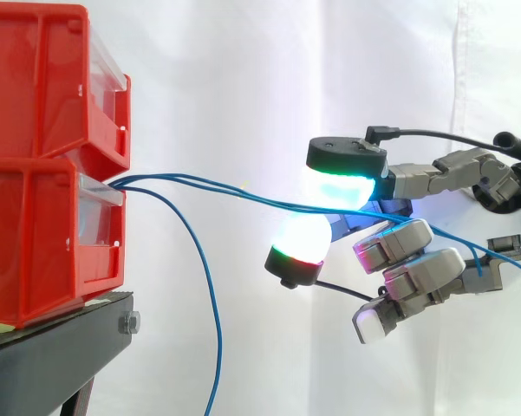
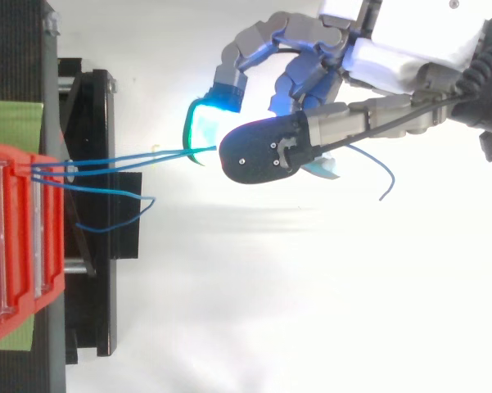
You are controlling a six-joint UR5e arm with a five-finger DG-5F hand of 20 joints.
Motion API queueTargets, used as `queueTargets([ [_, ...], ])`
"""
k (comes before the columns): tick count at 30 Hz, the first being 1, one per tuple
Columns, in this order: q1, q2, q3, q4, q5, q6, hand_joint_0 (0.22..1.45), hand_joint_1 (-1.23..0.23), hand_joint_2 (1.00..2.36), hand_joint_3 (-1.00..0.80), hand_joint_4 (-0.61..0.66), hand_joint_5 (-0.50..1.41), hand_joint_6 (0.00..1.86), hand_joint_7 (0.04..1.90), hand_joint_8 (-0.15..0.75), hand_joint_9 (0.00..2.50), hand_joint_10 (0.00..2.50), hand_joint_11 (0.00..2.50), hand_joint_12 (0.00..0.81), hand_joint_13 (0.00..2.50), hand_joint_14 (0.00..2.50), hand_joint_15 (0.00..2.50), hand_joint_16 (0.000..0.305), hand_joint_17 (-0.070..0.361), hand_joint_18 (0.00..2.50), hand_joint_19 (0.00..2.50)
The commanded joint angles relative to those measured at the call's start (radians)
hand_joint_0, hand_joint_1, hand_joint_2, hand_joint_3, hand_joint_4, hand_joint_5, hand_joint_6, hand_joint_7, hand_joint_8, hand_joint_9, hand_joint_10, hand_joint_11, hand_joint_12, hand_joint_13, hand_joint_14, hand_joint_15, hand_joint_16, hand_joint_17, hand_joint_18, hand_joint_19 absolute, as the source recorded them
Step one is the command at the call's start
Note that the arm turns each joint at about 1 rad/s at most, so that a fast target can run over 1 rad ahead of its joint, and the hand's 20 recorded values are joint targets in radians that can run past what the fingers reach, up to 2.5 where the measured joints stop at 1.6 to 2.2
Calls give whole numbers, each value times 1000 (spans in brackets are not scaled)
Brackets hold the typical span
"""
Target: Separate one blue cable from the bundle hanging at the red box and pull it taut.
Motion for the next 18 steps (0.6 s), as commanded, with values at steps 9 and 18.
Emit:
queueTargets([
  [9, 20, 0, 1, -10, 42, 25, 660, -680, 1014, -360, 115, -245, 891, 830, 240, 1017, 649, 1458, 317, 1341, 11, 1423, 46, 104, 751, 623],
  [18, 44, 0, 0, -16, 79, 46, 592, -646, 1000, -500, 130, -245, 874, 831, 238, 1034, 718, 1448, 299, 1423, 2, 1523, 47, 106, 755, 626],
])
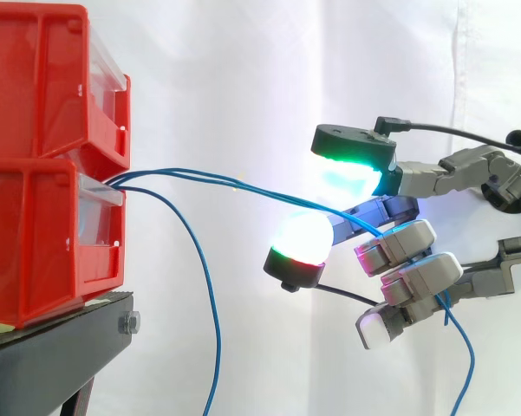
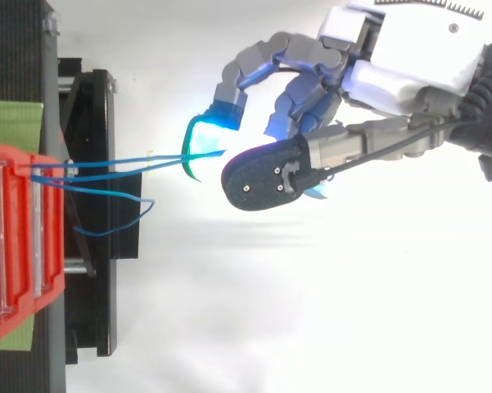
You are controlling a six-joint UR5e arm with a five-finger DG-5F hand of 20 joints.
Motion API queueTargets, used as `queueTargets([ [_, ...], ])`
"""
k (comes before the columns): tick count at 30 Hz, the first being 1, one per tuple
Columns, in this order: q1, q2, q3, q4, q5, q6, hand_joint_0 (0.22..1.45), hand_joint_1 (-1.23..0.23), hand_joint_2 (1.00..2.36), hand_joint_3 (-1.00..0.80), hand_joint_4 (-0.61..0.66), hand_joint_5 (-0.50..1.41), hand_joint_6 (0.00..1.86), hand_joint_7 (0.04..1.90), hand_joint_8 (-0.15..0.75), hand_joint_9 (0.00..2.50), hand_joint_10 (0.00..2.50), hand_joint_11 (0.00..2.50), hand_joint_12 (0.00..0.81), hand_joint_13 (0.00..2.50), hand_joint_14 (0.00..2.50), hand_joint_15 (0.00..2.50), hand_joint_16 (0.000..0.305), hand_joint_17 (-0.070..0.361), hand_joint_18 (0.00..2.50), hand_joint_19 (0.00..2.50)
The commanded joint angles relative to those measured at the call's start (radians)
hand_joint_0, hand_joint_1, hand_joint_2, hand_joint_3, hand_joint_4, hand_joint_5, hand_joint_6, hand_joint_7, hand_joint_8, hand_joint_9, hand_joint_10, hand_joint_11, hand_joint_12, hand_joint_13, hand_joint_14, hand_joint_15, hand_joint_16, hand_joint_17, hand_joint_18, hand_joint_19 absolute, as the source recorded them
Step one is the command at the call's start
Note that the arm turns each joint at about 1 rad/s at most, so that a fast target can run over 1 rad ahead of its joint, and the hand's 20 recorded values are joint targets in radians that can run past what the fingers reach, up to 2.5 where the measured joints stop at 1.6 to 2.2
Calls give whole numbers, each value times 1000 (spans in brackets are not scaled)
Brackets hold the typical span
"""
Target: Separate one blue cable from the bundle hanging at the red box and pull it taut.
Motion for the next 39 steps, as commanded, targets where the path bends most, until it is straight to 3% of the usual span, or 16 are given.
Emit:
queueTargets([
  [1, 11, 0, 0, -1, 19, 12, 591, -645, 1000, -500, 128, -245, 873, 825, 245, 1033, 725, 1450, 303, 1427, 2, 1527, 47, 105, 755, 635],
  [4, 17, 0, -8, -6, 21, 38, 615, -656, 1000, -500, 113, -244, 874, 838, 241, 1044, 747, 1432, 293, 1458, 40, 1542, 47, 105, 759, 636],
  [8, 23, 0, -31, -3, 19, 84, 655, -656, 1013, -370, 85, -241, 894, 864, 241, 1061, 838, 1417, 293, 1467, 68, 1545, 47, 105, 776, 634],
  [14, 25, 1, -31, -1, 19, 87, 669, -675, 1024, -225, 46, -243, 913, 893, 242, 1057, 870, 1433, 299, 1467, 82, 1543, 47, 105, 782, 642],
  [21, 25, 1, -31, -3, 21, 90, 666, -692, 1005, -457, 93, -240, 902, 844, 239, 1047, 848, 1421, 298, 1439, 2, 1557, 47, 105, 771, 632],
  [29, 25, 1, -16, -6, 15, 95, 673, -682, 1017, -314, 42, -239, 920, 914, 241, 1055, 825, 1446, 303, 1434, 2, 1545, 46, 104, 769, 640],
  [35, 20, 1, 21, -19, 16, 91, 697, -731, 1000, -500, 88, -240, 912, 853, 230, 1034, 779, 1447, 316, 1366, 9, 1474, 46, 103, 757, 624],
  [39, 18, 1, 37, -41, 16, 90, 698, -741, 1000, -500, 82, -235, 910, 850, 235, 1044, 748, 1437, 323, 1345, 11, 1436, 45, 102, 754, 623],
])
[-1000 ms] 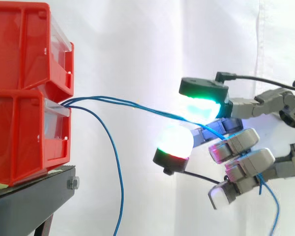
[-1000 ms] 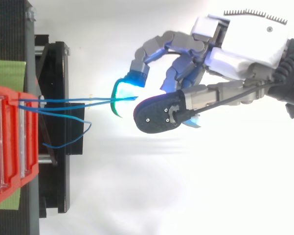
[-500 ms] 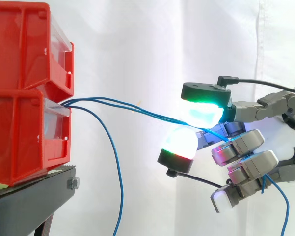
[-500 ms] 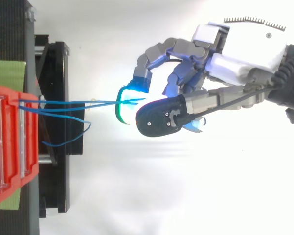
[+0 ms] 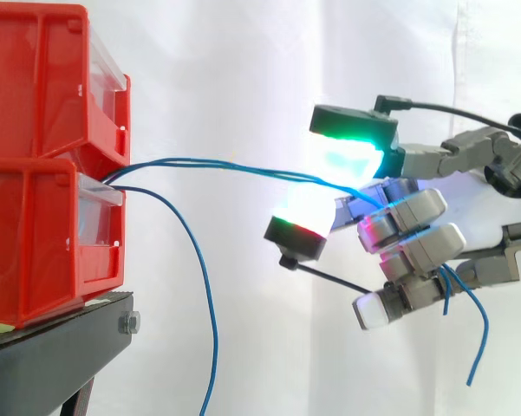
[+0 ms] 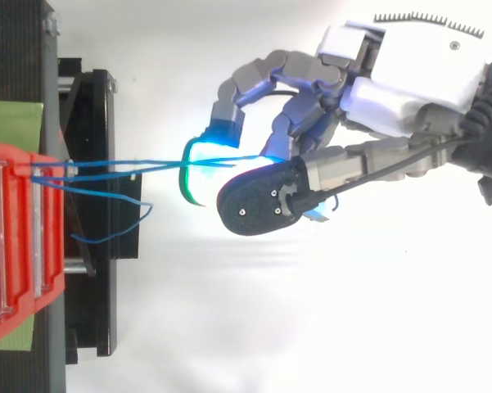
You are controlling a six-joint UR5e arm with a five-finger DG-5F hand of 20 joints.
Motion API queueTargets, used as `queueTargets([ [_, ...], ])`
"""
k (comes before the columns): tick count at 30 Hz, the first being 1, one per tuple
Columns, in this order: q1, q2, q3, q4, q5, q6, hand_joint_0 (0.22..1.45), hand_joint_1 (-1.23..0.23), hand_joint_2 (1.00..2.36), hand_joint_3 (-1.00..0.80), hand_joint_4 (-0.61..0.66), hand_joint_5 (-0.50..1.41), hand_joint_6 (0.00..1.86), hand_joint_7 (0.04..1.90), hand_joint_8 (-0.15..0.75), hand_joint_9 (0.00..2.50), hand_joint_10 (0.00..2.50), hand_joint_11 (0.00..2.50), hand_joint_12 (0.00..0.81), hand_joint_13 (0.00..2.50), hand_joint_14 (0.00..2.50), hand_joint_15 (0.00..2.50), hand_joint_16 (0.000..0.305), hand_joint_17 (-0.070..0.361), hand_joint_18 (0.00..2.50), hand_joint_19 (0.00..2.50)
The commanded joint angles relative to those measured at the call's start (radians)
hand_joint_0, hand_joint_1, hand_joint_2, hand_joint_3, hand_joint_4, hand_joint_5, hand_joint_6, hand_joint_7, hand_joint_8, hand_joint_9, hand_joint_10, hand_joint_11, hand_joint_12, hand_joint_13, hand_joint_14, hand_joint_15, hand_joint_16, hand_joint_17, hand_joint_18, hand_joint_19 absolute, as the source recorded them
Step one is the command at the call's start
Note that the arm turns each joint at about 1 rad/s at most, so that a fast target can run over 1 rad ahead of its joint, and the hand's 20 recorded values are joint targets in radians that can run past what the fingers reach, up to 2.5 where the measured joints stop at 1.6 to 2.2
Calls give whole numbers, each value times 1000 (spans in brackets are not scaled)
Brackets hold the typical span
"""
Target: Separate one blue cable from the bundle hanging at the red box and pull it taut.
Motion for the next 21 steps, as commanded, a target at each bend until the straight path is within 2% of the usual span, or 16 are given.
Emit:
queueTargets([
  [1, -1, 0, 13, -12, 0, -1, 694, -740, 1000, -500, 82, -234, 909, 856, 238, 1046, 739, 1445, 326, 1323, 13, 1410, 45, 102, 754, 615],
  [5, -4, 0, 17, -6, 0, -7, 666, -718, 1000, -500, 89, -233, 908, 861, 246, 1055, 695, 1455, 344, 1255, 20, 1314, 45, 101, 742, 625],
  [11, -9, 0, 30, -6, 0, -39, 585, -580, 1000, -500, 107, -229, 904, 861, 254, 1080, 562, 1496, 353, 1217, 21, 1241, 45, 102, 715, 629],
  [15, -10, 0, 30, -3, 0, -56, 624, -504, 1000, -495, 89, -223, 902, 892, 255, 1105, 494, 1535, 349, 1201, 22, 1208, 45, 100, 716, 631],
  [19, -10, 0, 30, -3, 0, -75, 633, -554, 1012, -374, 77, -222, 910, 924, 255, 1110, 482, 1542, 353, 1190, 23, 1196, 45, 101, 717, 630],
  [21, -10, -2, 30, -3, 0, -78, 644, -623, 1018, -307, 70, -223, 913, 940, 247, 1089, 476, 1554, 353, 1175, 23, 1195, 45, 101, 717, 629],
])
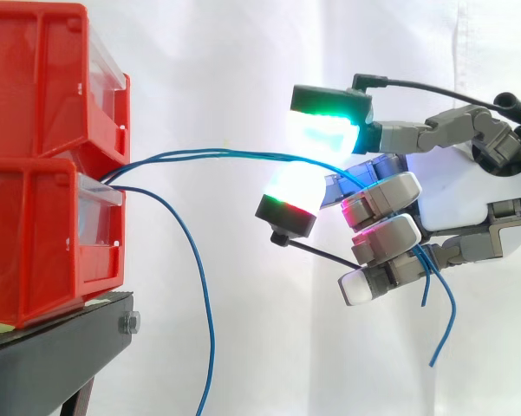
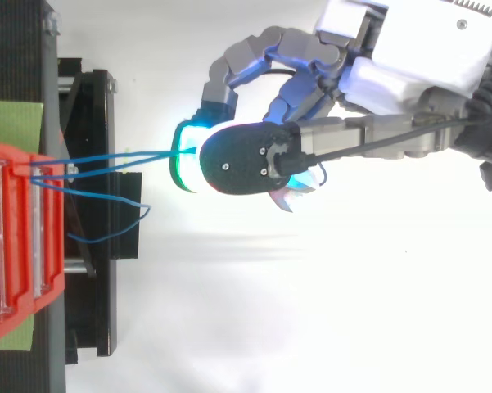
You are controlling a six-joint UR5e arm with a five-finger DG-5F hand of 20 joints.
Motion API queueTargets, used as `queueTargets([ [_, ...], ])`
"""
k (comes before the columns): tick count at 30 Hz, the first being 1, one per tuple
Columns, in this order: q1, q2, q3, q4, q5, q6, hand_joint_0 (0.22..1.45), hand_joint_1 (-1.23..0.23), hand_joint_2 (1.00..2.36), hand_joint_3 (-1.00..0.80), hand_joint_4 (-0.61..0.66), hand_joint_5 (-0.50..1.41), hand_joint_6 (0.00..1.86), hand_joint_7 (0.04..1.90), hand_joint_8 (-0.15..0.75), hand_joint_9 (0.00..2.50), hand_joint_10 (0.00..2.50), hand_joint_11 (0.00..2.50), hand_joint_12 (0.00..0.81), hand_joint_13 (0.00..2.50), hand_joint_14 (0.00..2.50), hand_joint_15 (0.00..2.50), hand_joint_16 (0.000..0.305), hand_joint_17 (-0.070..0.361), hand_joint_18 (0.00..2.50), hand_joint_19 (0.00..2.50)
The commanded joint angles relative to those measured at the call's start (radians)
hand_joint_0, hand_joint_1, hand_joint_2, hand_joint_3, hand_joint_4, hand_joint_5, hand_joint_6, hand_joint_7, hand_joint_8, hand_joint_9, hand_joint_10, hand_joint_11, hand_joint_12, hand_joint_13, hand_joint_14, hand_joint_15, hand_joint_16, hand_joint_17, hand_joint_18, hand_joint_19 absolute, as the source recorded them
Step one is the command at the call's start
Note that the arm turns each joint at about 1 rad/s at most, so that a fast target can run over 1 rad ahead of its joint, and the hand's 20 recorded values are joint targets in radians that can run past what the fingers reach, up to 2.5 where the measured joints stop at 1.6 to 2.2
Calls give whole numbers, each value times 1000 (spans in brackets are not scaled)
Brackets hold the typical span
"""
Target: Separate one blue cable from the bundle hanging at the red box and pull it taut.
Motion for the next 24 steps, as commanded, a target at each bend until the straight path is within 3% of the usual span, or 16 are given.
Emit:
queueTargets([
  [1, 0, 1, 0, 0, 0, -10, 648, -634, 1018, -302, 70, -224, 914, 935, 249, 1089, 476, 1540, 356, 1175, 23, 1182, 45, 101, 717, 629],
  [15, 1, 1, -1, -1, 3, -13, 724, -742, 1000, -500, 30, -235, 920, 850, 226, 1059, 560, 1518, 345, 1183, 24, 1195, 44, 100, 737, 619],
  [24, 1, 1, 0, -4, 6, -11, 778, -829, 1000, -500, 22, -233, 922, 874, 228, 1056, 541, 1514, 347, 1169, 24, 1185, 43, 96, 734, 596],
])
